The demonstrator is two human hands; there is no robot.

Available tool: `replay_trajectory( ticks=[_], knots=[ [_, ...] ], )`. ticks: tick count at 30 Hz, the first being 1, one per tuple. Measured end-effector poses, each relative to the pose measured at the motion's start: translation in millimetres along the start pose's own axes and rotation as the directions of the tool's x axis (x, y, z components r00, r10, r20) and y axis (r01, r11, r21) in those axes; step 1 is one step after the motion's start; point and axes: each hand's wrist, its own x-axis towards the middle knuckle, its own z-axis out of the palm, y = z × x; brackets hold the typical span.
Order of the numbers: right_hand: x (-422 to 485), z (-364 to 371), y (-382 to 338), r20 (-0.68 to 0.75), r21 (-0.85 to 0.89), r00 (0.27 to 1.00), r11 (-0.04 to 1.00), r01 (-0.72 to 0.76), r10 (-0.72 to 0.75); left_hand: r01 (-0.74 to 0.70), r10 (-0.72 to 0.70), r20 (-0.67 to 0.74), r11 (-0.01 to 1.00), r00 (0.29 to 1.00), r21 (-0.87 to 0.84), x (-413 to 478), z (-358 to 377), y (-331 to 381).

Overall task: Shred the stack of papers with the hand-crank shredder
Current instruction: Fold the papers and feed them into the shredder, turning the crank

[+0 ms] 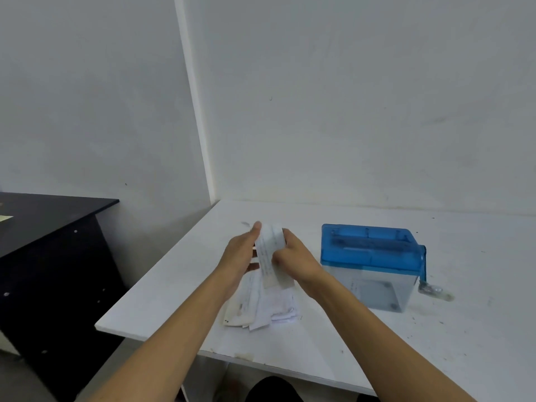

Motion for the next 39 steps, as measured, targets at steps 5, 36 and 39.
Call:
replay_trajectory(
  ticks=[5, 36, 39],
  knots=[
    [-1.7, -9.5, -15.3, -0.035, 0.138, 0.999, 0.99, 0.009, -0.005, -0.125, 0.124, -0.035, 0.992, 0.992, -0.03, 0.0, 6.4, 21.0],
    [-22.6, -166.0, 4.3, -0.395, -0.469, 0.878, 0.881, 0.059, -0.269, -0.294, 0.236, 0.213, 0.905, 0.948, 0.307, 28.4, 119.9, 64.5],
    [-23.9, -165.7, 6.4, -0.384, -0.51, 0.875, 0.858, 0.063, -0.293, -0.3, 0.232, 0.231, 0.894, 0.945, 0.332, 32.8, 118.1, 56.9]
  ],
)
